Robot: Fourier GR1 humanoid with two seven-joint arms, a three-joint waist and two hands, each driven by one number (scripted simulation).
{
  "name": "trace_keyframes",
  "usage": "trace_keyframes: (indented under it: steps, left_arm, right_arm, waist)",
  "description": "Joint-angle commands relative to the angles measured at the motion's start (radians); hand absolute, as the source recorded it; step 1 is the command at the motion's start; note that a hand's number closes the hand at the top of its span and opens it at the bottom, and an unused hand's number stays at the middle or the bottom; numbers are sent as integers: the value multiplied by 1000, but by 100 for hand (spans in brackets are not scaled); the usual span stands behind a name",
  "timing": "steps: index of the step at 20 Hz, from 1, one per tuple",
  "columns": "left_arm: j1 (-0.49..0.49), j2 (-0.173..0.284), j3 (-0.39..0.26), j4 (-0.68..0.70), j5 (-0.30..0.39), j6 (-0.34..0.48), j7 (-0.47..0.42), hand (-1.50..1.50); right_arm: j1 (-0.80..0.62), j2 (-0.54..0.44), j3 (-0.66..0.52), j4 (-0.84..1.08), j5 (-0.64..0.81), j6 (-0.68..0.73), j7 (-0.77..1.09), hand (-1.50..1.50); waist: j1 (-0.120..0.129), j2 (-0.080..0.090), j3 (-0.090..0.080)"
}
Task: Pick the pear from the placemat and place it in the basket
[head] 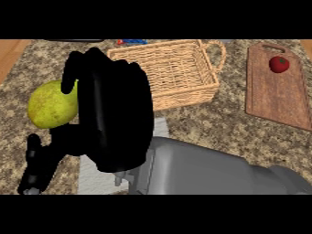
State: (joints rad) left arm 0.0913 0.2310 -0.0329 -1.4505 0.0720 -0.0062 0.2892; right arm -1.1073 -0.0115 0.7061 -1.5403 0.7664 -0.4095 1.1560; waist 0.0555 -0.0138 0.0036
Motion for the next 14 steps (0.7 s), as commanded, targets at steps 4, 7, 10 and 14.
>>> trace_keyframes:
  steps: [4, 7, 10, 14]
  left_arm:
    - [8, -22, 5, 46, 3, 9, 9, 0]
    - [45, -13, 6, 41, 2, -4, -8, 0]
    - [18, -42, -16, 56, -21, 14, -14, 0]
    - [8, -7, 8, 17, -7, -6, 18, 0]
  right_arm:
    - [-225, 11, -134, 139, -30, -21, 241, 150]
    - [-277, 11, -179, 223, -63, -12, 227, 150]
    - [-270, 11, -176, 341, -83, -53, 144, 150]
    - [-299, 11, -201, 478, -119, -73, 43, 150]
  waist:
    - [-21, 10, -7]
    - [-18, 12, -7]
    - [-23, 18, -7]
    - [-21, 19, -6]
